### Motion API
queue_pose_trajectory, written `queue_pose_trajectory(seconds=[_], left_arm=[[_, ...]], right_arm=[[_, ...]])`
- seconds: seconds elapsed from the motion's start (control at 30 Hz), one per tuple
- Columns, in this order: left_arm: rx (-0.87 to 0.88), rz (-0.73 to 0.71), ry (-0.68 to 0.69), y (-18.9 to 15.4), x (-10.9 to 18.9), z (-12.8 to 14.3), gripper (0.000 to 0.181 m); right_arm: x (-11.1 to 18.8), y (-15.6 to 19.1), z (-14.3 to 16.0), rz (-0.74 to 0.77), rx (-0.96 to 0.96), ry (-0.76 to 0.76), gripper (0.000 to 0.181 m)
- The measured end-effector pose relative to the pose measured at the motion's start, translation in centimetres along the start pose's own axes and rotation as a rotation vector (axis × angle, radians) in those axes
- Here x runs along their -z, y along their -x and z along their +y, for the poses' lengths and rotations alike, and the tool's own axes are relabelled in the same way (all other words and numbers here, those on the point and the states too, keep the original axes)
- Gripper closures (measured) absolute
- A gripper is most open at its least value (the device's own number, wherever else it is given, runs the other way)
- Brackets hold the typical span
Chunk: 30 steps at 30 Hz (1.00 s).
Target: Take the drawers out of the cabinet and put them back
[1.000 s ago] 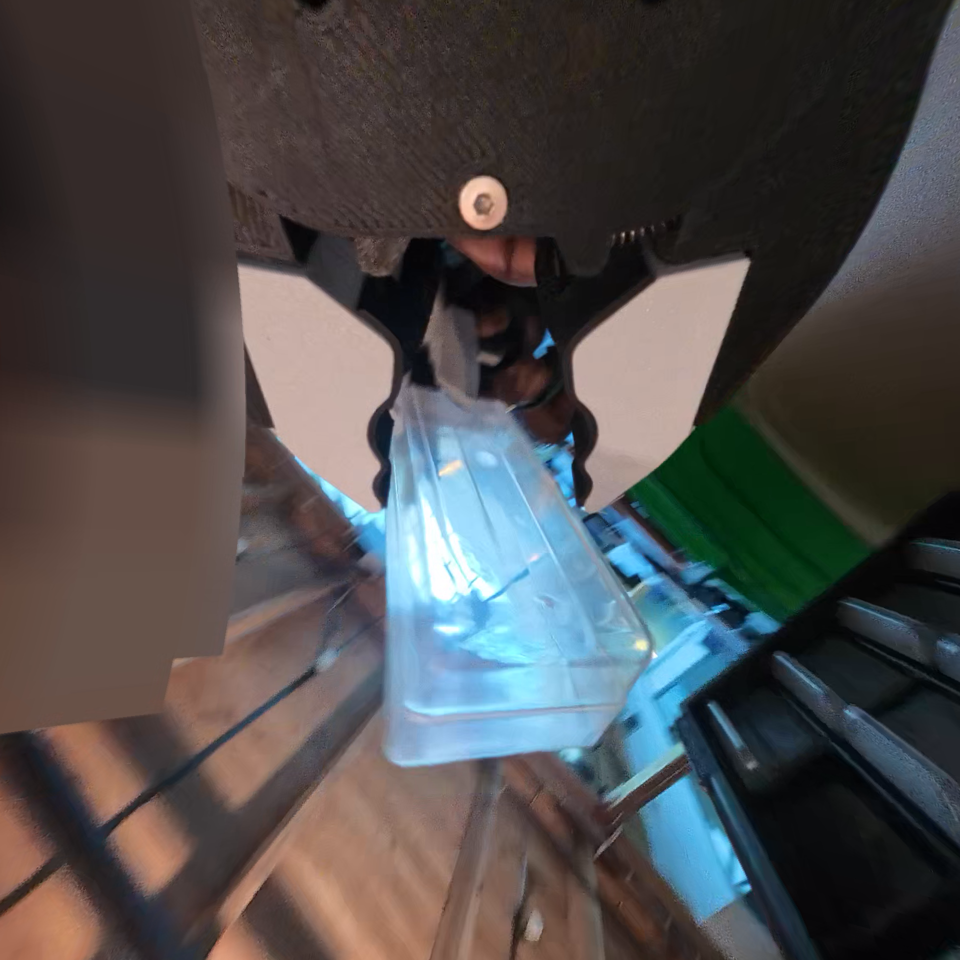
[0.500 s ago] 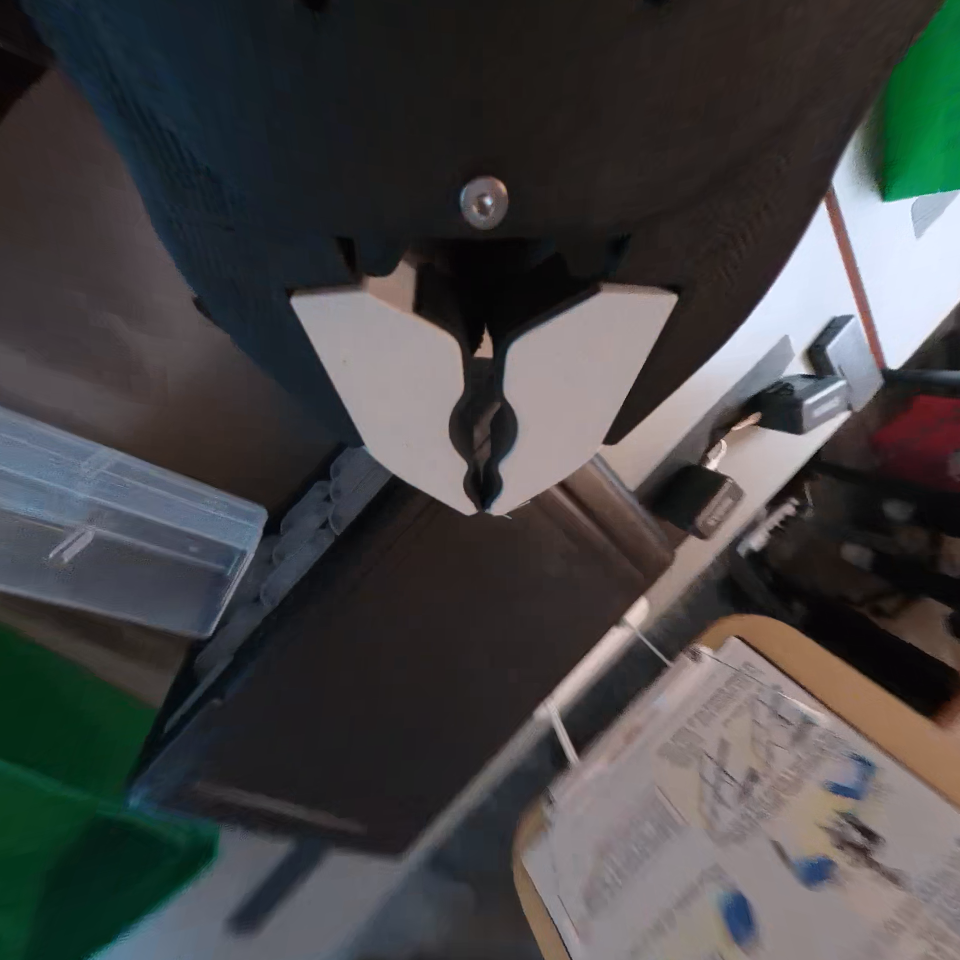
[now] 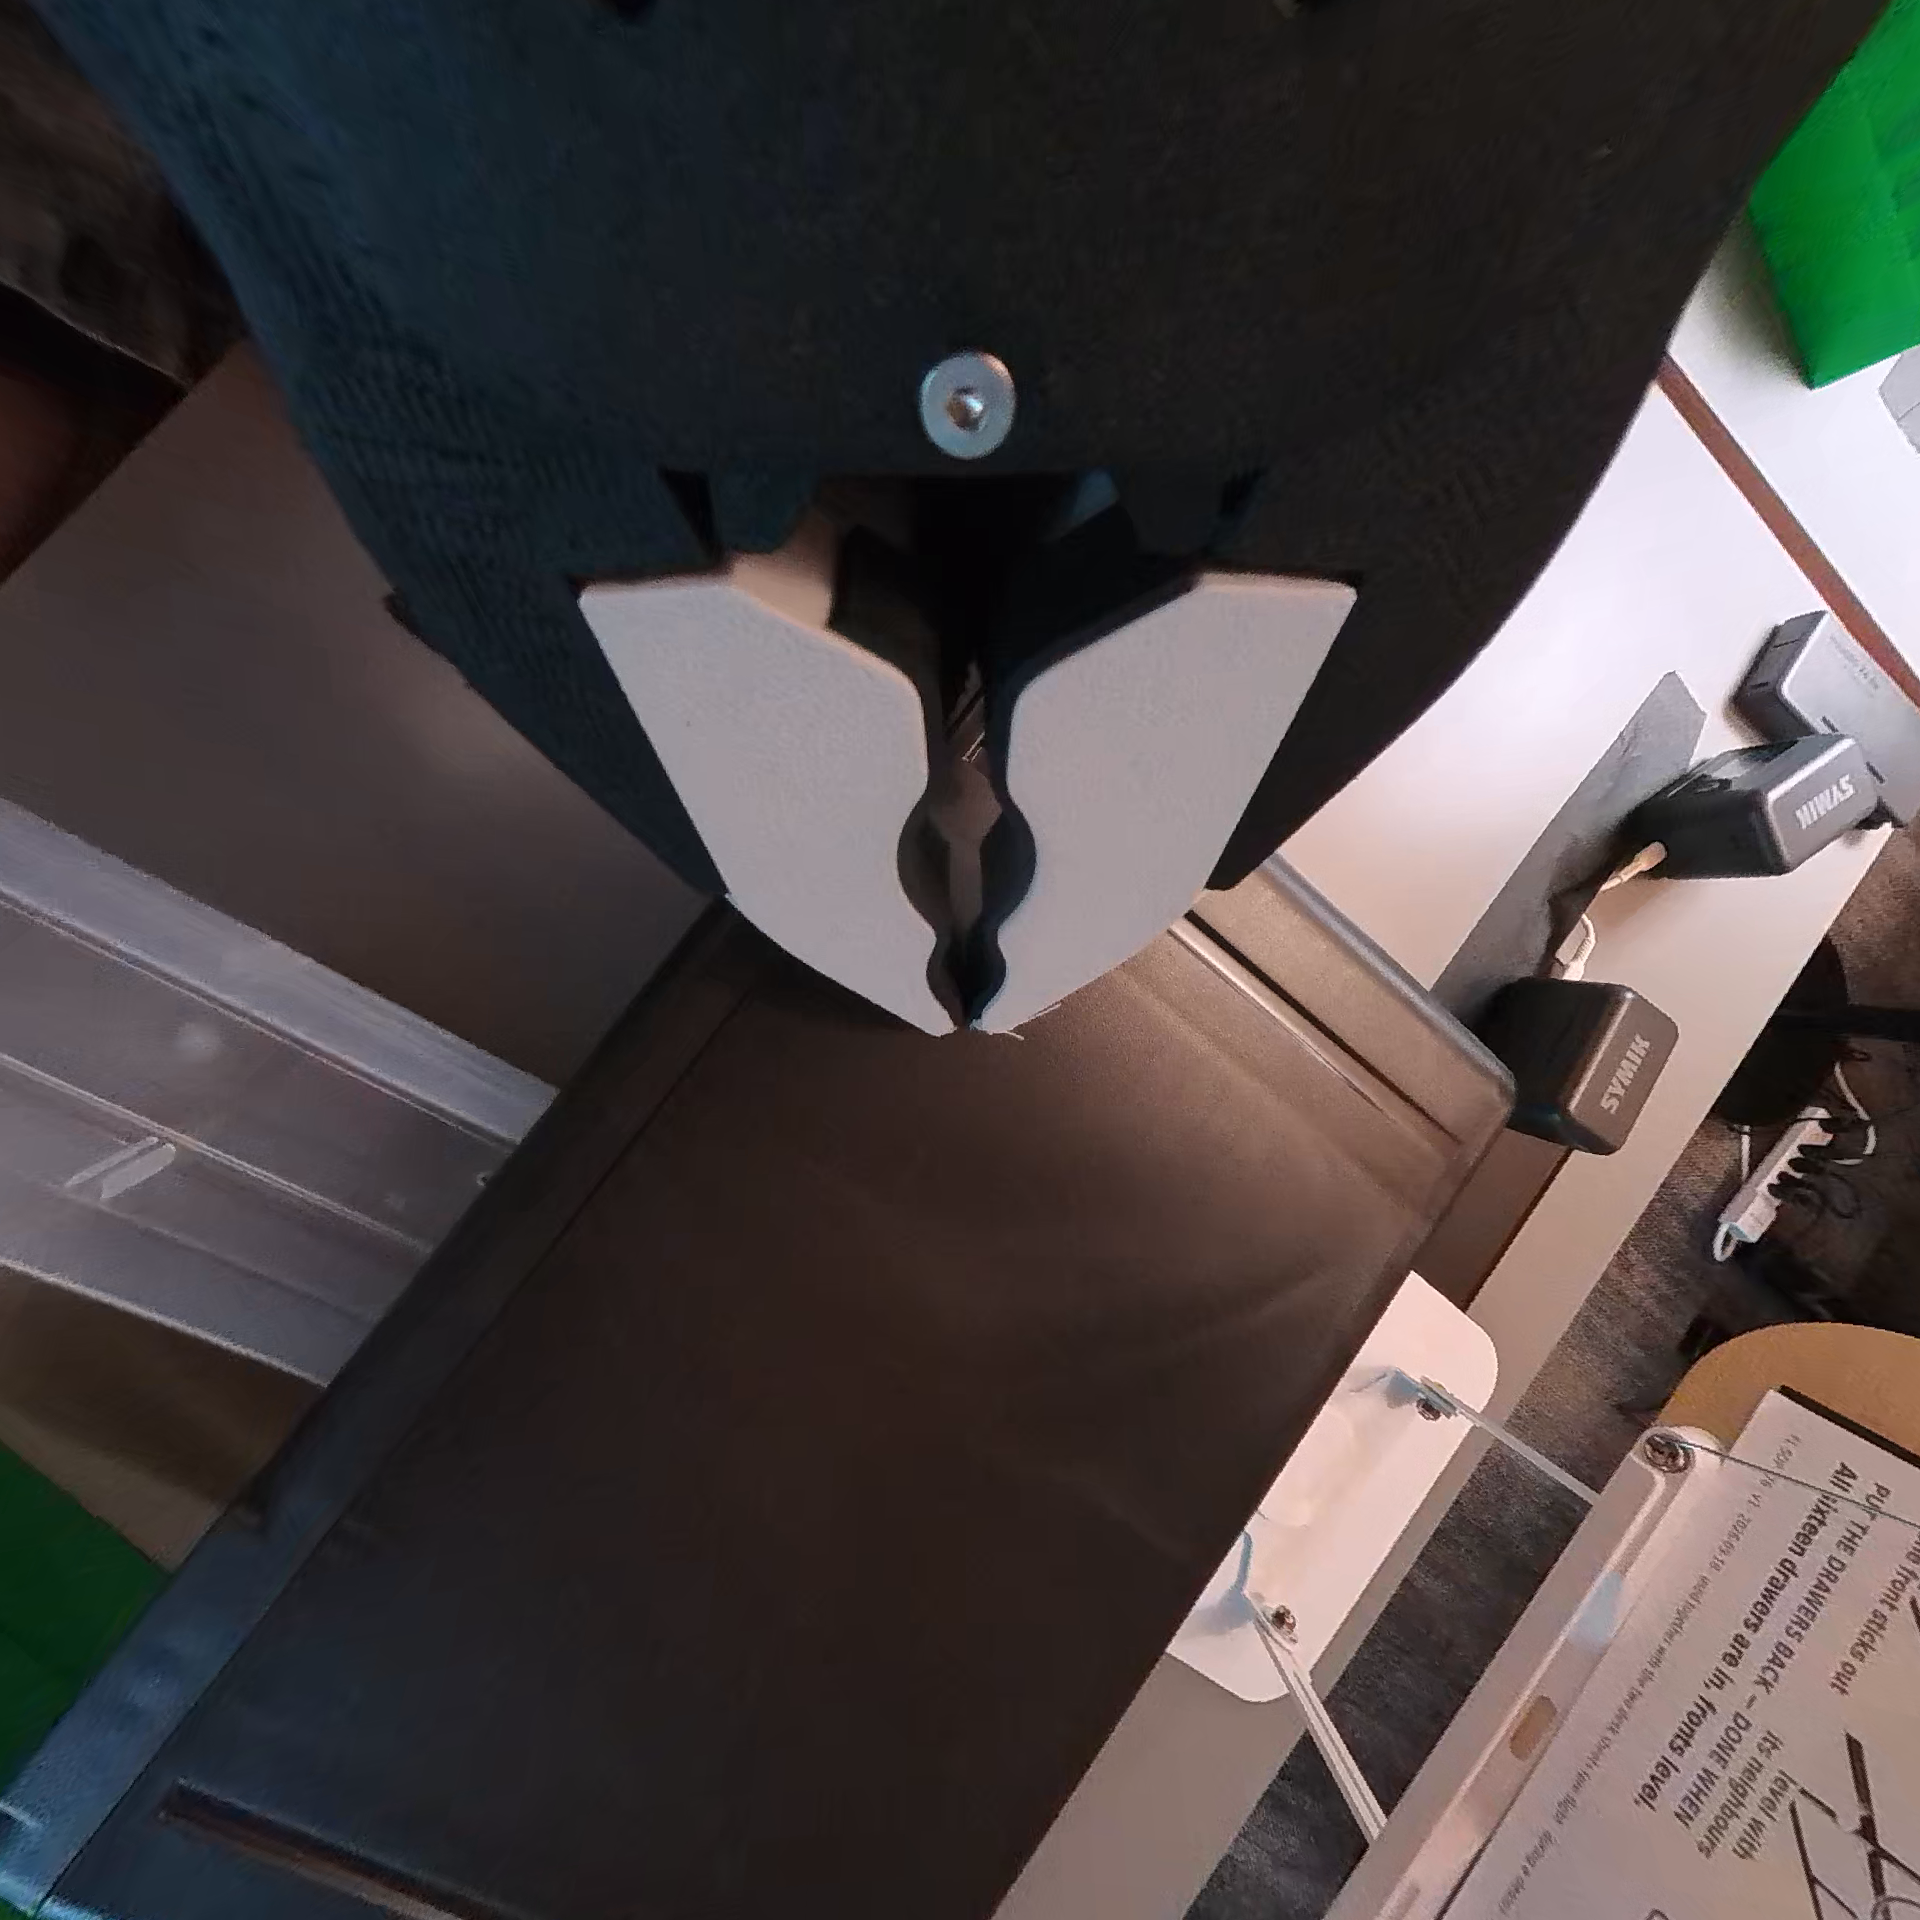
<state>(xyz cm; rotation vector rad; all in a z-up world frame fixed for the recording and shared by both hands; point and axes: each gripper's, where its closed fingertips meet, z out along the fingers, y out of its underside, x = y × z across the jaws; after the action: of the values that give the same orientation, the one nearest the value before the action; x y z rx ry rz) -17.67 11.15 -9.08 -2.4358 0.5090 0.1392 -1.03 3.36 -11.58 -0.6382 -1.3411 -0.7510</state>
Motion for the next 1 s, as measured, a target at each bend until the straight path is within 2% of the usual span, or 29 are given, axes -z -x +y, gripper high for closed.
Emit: queue_pose_trajectory(seconds=[0.1,0.6,0.87,1.0], left_arm=[[0.001,0.003,-0.011,0.0,0.0,0.0,0.181],[-0.032,-0.025,0.009,0.0,0.0,0.0,0.181],[-0.037,-0.028,0.005,-0.1,0.0,0.0,0.181],[-0.035,-0.022,0.001,-0.1,0.0,0.0,0.181]], right_arm=[[-0.2,-0.1,-0.7,-0.013,0.032,-0.017,0.136],[-1.6,-1.2,0.1,-0.086,0.047,0.06,0.137],[-2.1,0.0,-0.4,-0.032,0.043,0.029,0.137],[-3.6,0.6,-0.1,-0.002,0.032,0.007,0.137]])
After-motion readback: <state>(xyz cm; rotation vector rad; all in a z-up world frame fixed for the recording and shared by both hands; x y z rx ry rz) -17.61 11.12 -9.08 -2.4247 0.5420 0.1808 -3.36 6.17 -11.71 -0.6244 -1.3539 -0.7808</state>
